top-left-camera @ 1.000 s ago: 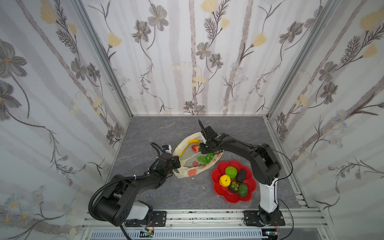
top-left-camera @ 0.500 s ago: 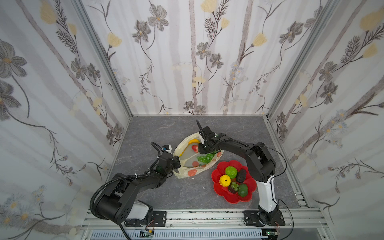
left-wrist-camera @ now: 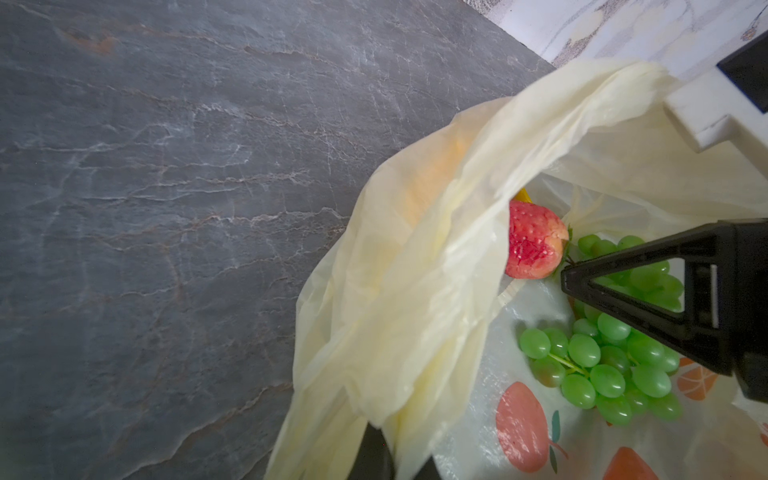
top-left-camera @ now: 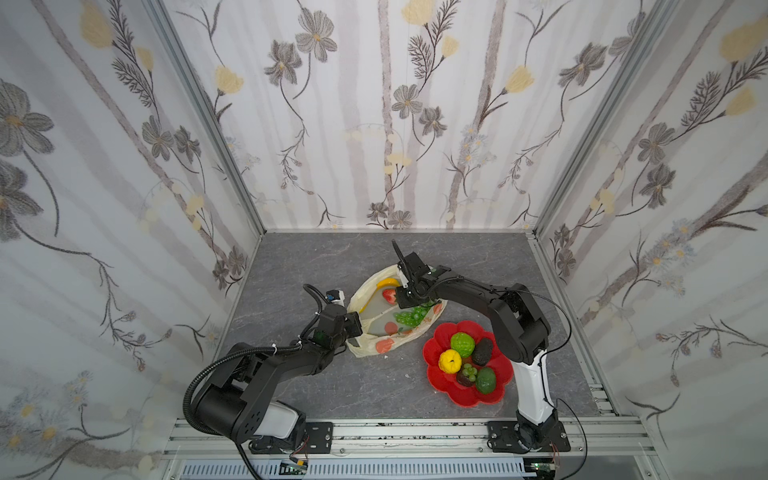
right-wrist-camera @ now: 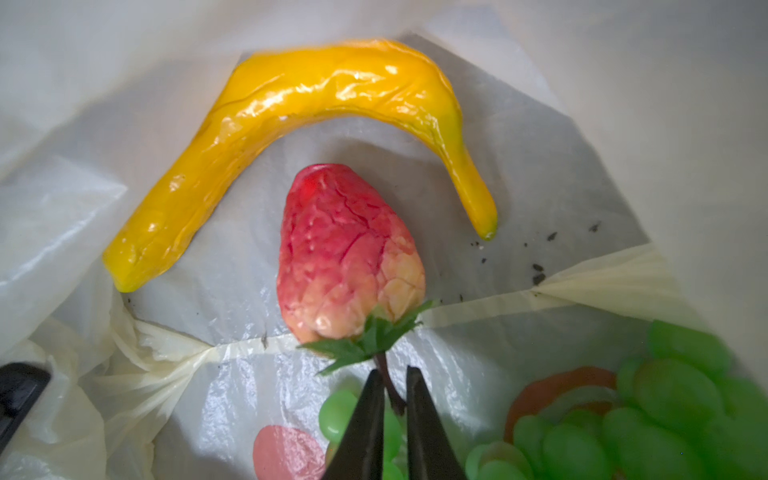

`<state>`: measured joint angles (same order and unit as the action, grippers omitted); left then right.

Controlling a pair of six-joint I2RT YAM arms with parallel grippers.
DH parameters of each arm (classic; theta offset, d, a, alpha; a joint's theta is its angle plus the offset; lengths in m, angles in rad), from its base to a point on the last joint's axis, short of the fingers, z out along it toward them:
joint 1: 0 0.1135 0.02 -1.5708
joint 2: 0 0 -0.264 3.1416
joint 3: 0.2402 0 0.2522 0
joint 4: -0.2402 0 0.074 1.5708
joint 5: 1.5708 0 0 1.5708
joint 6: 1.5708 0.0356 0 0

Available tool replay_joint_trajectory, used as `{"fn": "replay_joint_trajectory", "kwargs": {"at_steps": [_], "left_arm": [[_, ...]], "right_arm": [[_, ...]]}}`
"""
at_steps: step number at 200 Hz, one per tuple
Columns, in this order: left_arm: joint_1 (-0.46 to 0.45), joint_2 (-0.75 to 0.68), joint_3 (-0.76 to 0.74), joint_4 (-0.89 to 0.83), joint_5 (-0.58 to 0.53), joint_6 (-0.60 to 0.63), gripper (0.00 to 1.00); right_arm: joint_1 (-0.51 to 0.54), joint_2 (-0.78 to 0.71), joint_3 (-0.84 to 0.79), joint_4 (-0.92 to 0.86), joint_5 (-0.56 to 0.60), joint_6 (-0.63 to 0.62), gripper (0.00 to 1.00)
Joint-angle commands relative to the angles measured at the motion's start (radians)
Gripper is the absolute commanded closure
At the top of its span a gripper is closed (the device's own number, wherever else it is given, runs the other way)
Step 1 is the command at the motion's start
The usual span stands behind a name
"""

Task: Take the fake fruits out of the plastic bag
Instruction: 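Grasp the red strawberry by its stem with the right gripper, then lift the strawberry out and carry it over the red plate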

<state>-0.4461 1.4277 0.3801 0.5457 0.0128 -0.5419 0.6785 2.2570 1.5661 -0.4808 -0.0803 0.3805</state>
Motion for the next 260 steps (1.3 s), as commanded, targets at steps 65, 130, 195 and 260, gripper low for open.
{"fn": "replay_joint_trajectory", "kwargs": {"at_steps": [65,130,195,260], "left_arm": [[0.001,0.000,0.008,0.003,0.007,0.003,1.00],[0.001,-0.016,0.003,0.003,0.019,-0.001,1.00],[0.001,-0.061,-0.012,0.003,0.023,-0.006,1.00],[0.000,-0.087,-0.021,0.002,0.031,-0.019,1.00]], "right_arm": [[0.011,-0.028,0.002,0.020,0.007,-0.009,0.97],[0.054,-0.215,-0.100,-0.041,0.061,-0.005,0.99],[0.118,-0.508,-0.269,-0.187,0.159,0.028,0.95],[0.121,-0.815,-0.482,-0.356,0.145,0.126,0.98]]}}
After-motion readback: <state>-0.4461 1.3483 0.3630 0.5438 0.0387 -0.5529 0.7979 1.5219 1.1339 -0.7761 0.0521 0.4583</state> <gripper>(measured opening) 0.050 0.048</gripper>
